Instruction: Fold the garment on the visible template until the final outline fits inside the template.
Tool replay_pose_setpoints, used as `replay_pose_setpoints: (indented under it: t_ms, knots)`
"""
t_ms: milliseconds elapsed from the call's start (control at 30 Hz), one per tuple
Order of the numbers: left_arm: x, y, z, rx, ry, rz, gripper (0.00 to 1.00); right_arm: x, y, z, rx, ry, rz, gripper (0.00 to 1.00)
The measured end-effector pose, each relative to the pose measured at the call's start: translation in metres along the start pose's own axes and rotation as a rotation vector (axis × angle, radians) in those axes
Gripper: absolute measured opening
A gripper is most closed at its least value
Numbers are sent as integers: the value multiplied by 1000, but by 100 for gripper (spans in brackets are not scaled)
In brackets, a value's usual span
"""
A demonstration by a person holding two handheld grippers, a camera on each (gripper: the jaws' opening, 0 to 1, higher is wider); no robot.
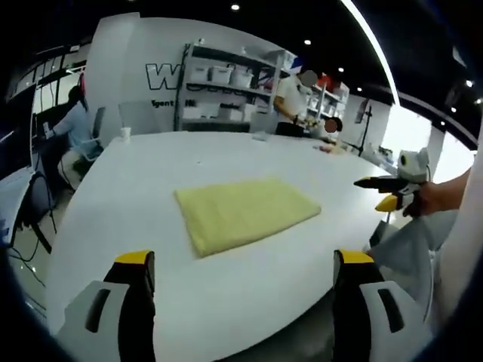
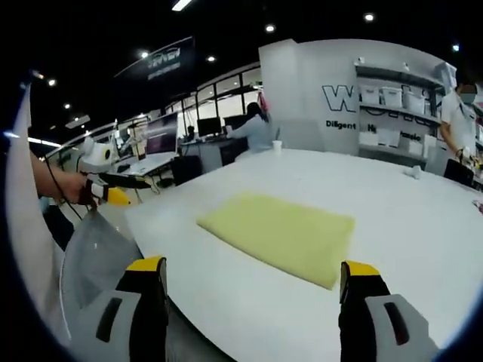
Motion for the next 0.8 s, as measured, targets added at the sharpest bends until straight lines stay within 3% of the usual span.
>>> replay_pose_setpoints:
  t_ms: [467,800]
  knots:
    - [7,-10,5,-13,-20,16,99,-2,-5,-15,2,21,33,99]
    - [9,-9,6,-23,-43,31,99,-2,-6,-13,11,26,33,99]
Point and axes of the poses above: the point that each gripper's makers call its tool centre point, and the gripper's own axes: y roughly forward along the fingers, z roughly to its right, x roughly out of its underside, the point moved 8 cm from there along -y, roughly backward along the fingers, and after that the axes turned 3 degrees about -x, right-handed, at the moved point
